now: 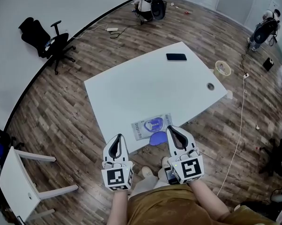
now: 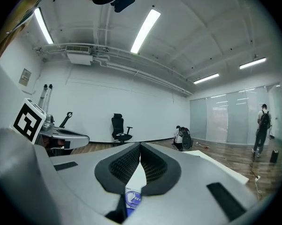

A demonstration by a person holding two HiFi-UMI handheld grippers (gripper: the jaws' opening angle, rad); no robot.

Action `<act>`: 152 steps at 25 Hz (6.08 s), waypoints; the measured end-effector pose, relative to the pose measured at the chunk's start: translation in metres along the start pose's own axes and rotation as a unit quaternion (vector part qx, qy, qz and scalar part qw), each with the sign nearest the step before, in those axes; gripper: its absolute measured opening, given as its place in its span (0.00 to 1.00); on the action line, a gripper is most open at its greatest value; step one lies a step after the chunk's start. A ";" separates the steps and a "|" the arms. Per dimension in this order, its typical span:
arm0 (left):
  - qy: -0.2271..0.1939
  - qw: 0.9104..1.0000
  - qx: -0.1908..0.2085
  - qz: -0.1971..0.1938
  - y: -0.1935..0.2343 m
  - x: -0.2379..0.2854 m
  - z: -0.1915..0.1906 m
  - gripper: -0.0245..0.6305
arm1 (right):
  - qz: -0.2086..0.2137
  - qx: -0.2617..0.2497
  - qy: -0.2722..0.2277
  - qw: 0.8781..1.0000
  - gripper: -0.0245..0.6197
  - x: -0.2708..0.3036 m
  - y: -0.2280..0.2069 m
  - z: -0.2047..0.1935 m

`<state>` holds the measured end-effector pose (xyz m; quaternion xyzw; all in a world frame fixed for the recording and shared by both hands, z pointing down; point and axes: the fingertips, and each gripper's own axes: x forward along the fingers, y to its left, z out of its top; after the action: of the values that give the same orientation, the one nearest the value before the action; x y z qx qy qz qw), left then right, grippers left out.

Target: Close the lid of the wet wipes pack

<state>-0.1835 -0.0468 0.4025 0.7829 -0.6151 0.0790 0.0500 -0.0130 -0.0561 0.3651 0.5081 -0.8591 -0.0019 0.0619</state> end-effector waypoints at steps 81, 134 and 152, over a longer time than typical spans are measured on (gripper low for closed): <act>0.267 0.960 -0.044 -0.069 -0.082 0.046 -0.220 0.03 | 0.088 0.022 0.249 0.964 0.05 0.000 -0.038 -0.230; 0.271 0.953 -0.083 -0.109 -0.106 0.060 -0.226 0.03 | 0.117 0.000 0.291 0.950 0.05 0.002 -0.022 -0.259; 0.242 0.960 -0.091 -0.104 -0.097 0.080 -0.201 0.03 | 0.118 -0.006 0.259 0.959 0.05 0.026 -0.026 -0.232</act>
<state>-0.0837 -0.0653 0.6163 0.7921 -0.5046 0.2042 0.2761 0.0225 -0.0778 0.5959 0.3857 -0.8676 0.1318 0.2849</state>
